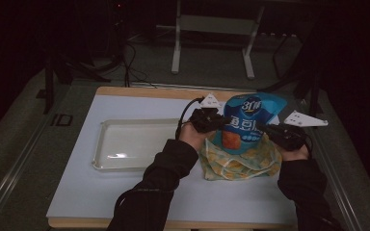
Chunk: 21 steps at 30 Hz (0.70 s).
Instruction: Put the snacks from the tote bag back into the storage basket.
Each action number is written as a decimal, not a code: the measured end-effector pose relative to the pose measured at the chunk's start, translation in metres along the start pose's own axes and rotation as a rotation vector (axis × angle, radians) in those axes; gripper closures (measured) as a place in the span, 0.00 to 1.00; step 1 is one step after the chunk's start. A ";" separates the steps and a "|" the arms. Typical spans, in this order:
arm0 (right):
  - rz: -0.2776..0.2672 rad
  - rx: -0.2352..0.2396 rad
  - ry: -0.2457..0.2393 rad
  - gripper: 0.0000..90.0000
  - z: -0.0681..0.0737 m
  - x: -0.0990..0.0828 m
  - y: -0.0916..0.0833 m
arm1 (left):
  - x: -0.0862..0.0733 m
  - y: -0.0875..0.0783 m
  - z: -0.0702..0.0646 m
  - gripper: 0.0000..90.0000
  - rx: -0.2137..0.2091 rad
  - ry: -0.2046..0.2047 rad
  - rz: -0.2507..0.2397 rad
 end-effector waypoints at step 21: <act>-0.034 -0.027 -0.052 0.99 0.007 0.055 -0.024 | 0.052 -0.031 -0.009 1.00 0.008 0.015 -0.019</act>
Point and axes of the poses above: each handheld gripper's, and its own axes: y roughly forward along the jaws, x roughly out of its top, z roughly to its left, the point moved 5 cm from there along y, roughly forward along the jaws, and after that the axes turned 2 degrees about -y, right-handed, at the moved point
